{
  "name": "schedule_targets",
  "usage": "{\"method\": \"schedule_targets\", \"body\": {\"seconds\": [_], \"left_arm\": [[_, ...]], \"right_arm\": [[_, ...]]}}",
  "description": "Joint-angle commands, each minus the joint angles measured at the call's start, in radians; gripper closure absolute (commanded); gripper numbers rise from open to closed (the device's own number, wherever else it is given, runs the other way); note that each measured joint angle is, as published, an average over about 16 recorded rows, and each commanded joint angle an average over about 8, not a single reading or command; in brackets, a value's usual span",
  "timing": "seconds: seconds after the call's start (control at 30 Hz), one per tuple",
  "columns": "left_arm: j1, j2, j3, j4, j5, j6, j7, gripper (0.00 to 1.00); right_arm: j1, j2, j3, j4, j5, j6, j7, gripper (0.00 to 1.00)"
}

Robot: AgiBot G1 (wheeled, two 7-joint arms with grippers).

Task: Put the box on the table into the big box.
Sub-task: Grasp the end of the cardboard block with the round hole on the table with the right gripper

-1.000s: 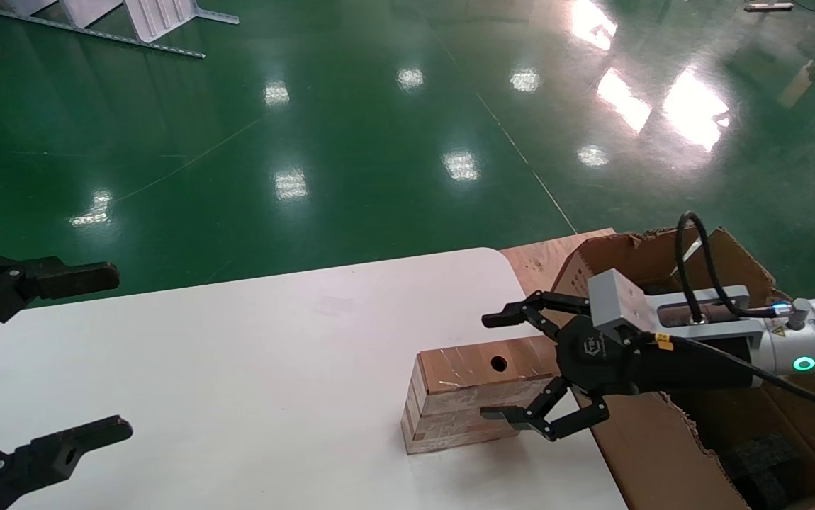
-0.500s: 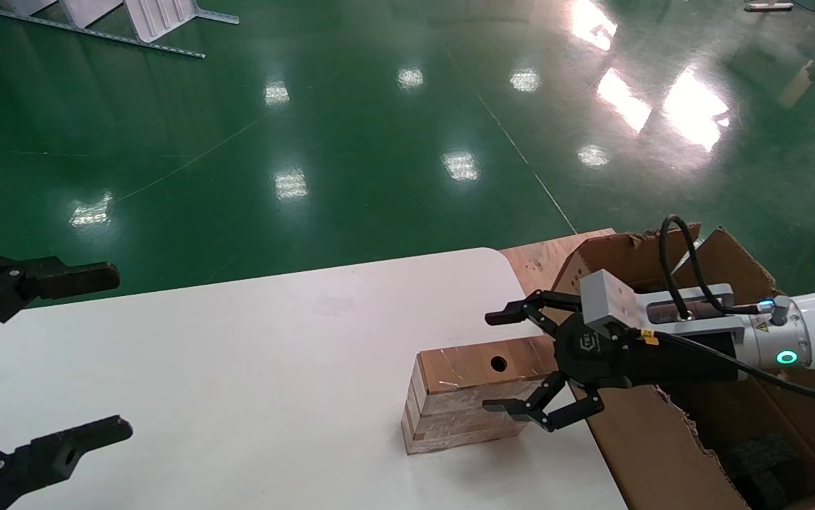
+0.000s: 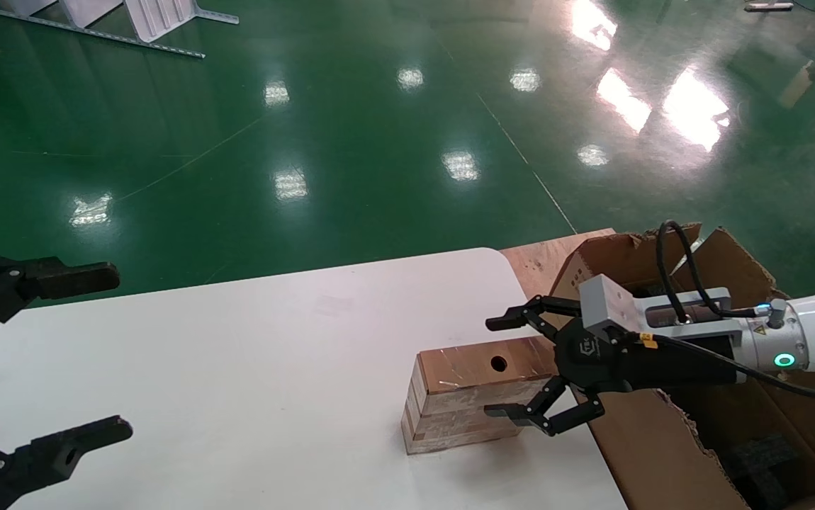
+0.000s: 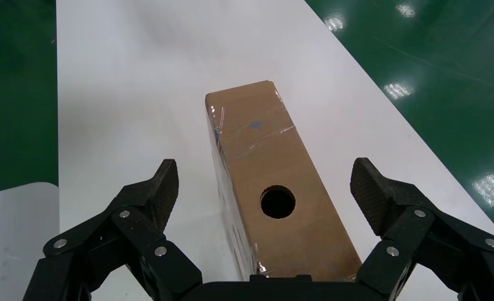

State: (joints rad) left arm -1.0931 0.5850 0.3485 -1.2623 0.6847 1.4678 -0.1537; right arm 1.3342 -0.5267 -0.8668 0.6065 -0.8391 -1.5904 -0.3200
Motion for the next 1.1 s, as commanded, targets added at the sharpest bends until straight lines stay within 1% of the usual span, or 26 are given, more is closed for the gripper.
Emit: {"method": "schedule_targets", "body": {"seconds": [0.03, 0.27, 0.73, 1.1], "left_arm": [[0.000, 0.000, 0.000, 0.000, 0.000, 0.000, 0.000, 0.00], [0.000, 0.000, 0.000, 0.000, 0.000, 0.000, 0.000, 0.00], [0.000, 0.000, 0.000, 0.000, 0.000, 0.000, 0.000, 0.00], [0.000, 0.000, 0.000, 0.000, 0.000, 0.000, 0.000, 0.00]], "right_arm": [[0.005, 0.001, -0.014, -0.004, 0.011, 0.000, -0.003, 0.00], [0.010, -0.002, -0.059, -0.021, 0.042, 0.002, -0.022, 0.00], [0.043, -0.030, -0.133, -0.090, 0.061, 0.004, -0.070, 0.00], [0.067, -0.028, -0.185, -0.103, 0.090, 0.002, -0.086, 0.00]]}}
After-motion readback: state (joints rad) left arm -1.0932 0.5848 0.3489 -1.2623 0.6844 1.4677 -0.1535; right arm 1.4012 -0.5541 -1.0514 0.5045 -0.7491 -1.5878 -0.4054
